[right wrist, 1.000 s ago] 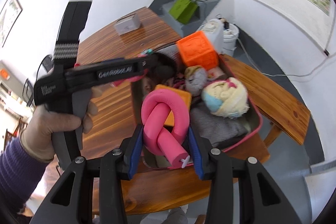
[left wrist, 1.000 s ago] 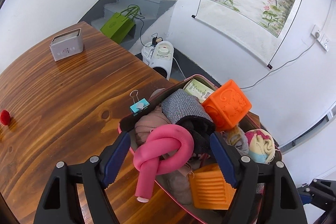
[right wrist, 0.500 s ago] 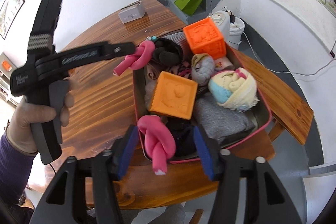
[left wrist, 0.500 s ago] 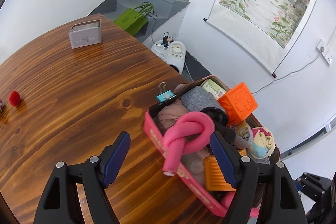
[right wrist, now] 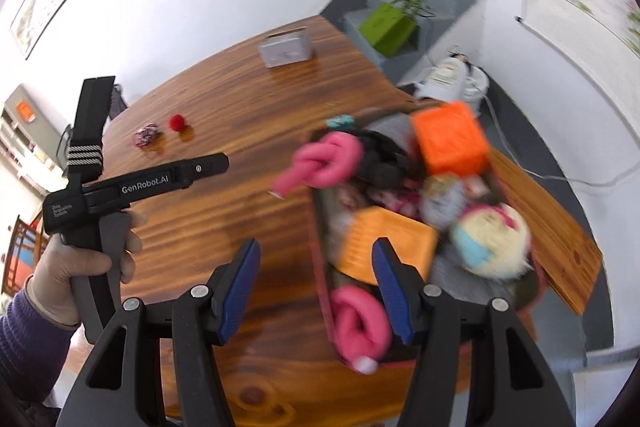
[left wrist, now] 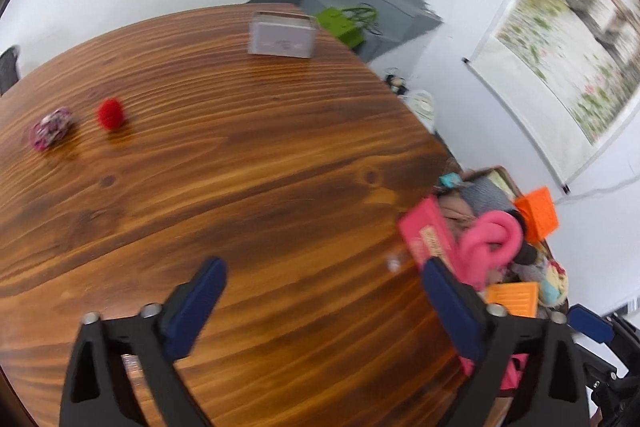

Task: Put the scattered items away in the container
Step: 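Move both grippers back over the leopard plush and red pompom, then grasp the leopard plush with the left gripper while the right grasps the red pompom, then carry the plush and pompom into the pink-rimmed box and open both grippers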

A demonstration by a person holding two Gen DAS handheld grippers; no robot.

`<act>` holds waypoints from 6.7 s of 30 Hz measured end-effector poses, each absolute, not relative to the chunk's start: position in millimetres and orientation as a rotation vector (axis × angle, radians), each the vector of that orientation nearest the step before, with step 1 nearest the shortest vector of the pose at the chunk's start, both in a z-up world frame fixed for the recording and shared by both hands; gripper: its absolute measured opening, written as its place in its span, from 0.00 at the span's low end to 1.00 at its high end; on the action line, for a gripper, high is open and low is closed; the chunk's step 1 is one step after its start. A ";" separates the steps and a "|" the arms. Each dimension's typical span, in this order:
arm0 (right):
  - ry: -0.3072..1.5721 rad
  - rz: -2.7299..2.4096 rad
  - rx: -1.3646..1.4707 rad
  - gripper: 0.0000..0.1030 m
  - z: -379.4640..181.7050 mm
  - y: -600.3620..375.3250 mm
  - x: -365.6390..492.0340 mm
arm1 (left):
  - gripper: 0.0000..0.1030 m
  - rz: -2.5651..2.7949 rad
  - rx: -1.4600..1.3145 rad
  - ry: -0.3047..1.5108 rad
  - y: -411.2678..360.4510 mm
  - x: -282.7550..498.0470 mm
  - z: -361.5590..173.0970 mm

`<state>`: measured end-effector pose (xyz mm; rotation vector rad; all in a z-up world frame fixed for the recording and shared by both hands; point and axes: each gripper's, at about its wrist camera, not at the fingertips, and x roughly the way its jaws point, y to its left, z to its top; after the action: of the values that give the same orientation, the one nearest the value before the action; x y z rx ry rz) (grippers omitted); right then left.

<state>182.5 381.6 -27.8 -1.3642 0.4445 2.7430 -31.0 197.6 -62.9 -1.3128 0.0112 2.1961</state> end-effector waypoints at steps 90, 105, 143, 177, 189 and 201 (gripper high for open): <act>0.122 2.793 -1.580 0.35 -111.4 122.5 -182.7 | 0.81 2.484 -1.291 -0.149 -74.3 -274.9 -125.6; 0.204 2.816 -1.534 0.35 -88.2 143.5 -130.8 | 0.61 2.453 -1.403 -0.064 -64.3 -295.5 -151.2; 0.487 2.446 -1.286 0.35 -42.4 425.4 193.3 | 0.61 1.913 -1.077 0.132 272.8 7.3 -24.9; 0.647 2.440 -1.383 0.55 -68.6 472.5 236.2 | 0.82 1.879 -1.165 0.232 364.5 51.5 -34.6; 0.558 2.447 -1.475 0.72 -57.5 460.1 238.7 | 0.99 2.243 -1.149 0.383 309.8 81.6 -21.5; 0.457 2.437 -1.511 0.72 -54.4 452.1 245.3 | 0.99 2.135 -1.296 0.285 305.8 100.3 -27.6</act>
<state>245.2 452.1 -54.4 -1.5108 0.4566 2.4371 100.3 305.8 -27.6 -1.2958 0.2846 2.1350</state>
